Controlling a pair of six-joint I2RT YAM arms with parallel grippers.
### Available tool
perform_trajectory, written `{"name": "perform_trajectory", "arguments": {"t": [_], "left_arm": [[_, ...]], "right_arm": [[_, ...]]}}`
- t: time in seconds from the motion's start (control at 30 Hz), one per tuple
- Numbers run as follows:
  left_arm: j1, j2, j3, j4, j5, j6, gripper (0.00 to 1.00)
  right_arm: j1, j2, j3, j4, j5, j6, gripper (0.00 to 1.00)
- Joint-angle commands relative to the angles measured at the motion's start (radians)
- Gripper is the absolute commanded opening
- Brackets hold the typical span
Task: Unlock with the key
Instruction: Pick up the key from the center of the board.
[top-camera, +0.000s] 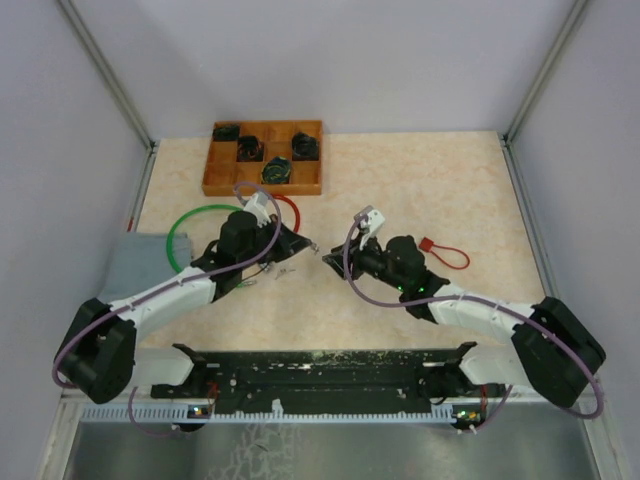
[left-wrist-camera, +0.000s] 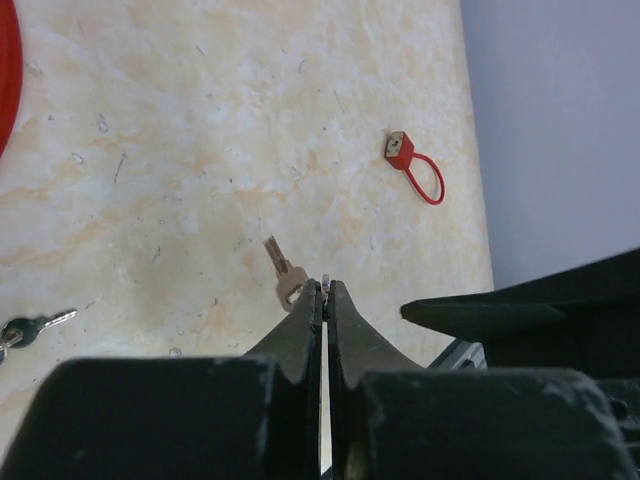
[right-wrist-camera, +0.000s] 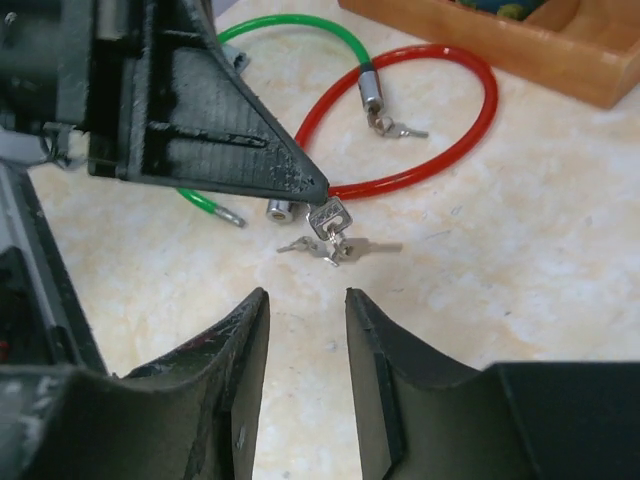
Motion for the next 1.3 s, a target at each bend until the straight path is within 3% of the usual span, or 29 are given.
{"name": "perform_trajectory", "arguments": {"t": [0.0,0.17,0.3,0.5,0.77,1.27], "left_arm": [[-0.002,-0.011,0.078,-0.197,-0.053,0.033,0.00],[-0.003,0.000,0.134,-0.305,-0.051,0.005,0.00],[-0.002,0.005,0.184,-0.398,-0.060,-0.023,0.00],[-0.007,-0.001,0.212,-0.427,-0.042,-0.042,0.00],[-0.013,-0.026,0.206,-0.434,-0.057,-0.055,0.00],[-0.019,-0.029,0.196,-0.414,-0.047,-0.071,0.00]], "right_arm": [[0.009,-0.095,-0.026,0.034,-0.034,-0.296,0.38],[0.033,-0.099,-0.104,0.213,-0.081,-0.558,0.49],[0.087,-0.049,-0.096,0.256,-0.045,-0.720,0.51],[0.150,0.102,-0.086,0.451,-0.002,-0.842,0.51],[0.180,0.253,-0.065,0.650,0.121,-0.865,0.43],[0.217,0.403,-0.015,0.756,0.174,-0.844,0.32]]}}
